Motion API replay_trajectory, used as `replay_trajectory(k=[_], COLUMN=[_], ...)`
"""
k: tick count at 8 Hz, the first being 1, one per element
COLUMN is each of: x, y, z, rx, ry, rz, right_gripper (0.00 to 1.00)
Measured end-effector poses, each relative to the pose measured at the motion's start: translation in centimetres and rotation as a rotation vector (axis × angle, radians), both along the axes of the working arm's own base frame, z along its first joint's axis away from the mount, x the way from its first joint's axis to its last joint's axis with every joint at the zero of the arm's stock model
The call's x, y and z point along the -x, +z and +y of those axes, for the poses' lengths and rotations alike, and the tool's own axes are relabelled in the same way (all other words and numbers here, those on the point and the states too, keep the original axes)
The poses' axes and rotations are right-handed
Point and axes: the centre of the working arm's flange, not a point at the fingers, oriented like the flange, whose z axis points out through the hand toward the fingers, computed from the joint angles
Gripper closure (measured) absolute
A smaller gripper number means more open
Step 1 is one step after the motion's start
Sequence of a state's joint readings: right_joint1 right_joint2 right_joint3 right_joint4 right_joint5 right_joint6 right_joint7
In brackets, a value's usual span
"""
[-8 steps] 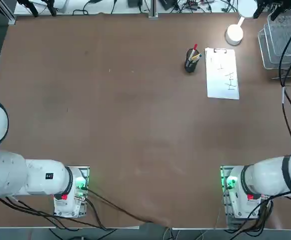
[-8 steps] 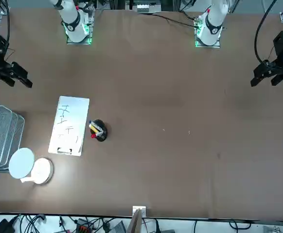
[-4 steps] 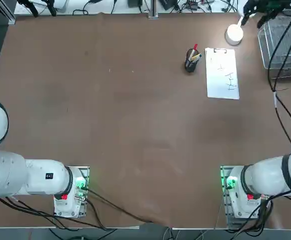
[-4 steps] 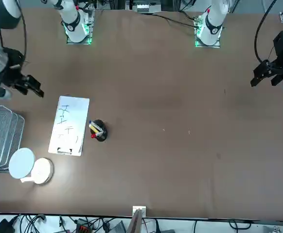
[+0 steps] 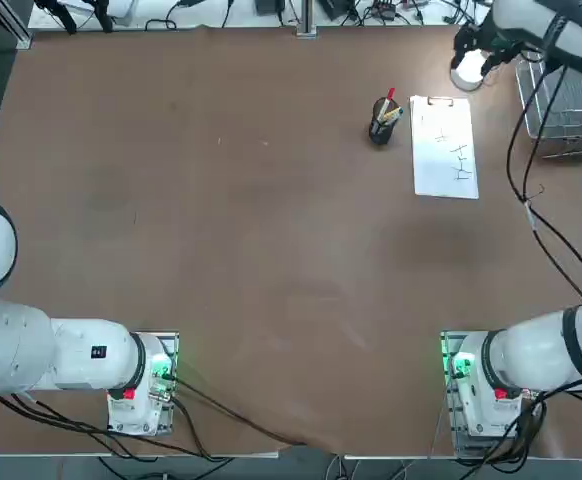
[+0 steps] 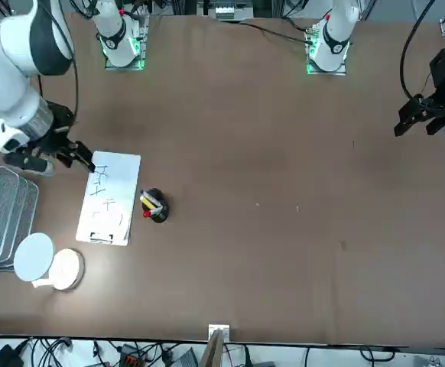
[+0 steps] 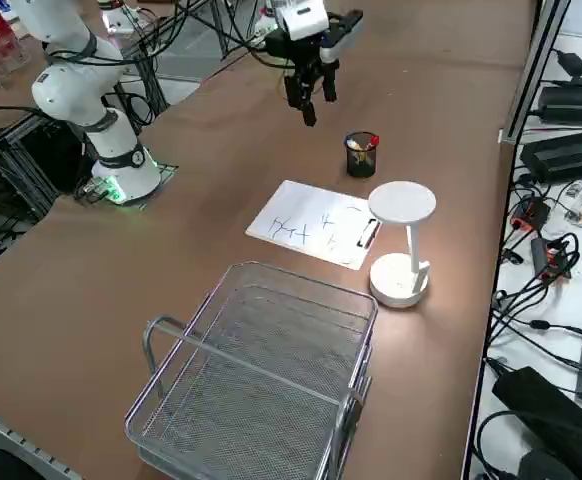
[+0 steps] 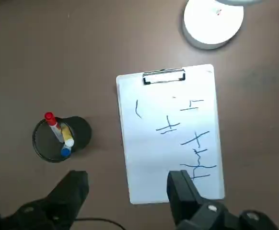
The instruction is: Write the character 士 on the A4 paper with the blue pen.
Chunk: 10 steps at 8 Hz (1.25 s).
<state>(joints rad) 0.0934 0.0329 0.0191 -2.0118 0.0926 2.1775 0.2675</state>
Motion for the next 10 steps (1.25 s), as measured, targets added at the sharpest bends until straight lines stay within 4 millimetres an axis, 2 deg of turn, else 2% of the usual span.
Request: replay_trajectory(k=[5, 10], x=[-0.7, -1.3], y=[-5.1, -9.5], z=[5.4, 7.5], rx=[-0.088, -0.127], ry=[-0.199, -0.287], rz=[-0.037, -0.074], right_gripper=[0.0, 0.05])
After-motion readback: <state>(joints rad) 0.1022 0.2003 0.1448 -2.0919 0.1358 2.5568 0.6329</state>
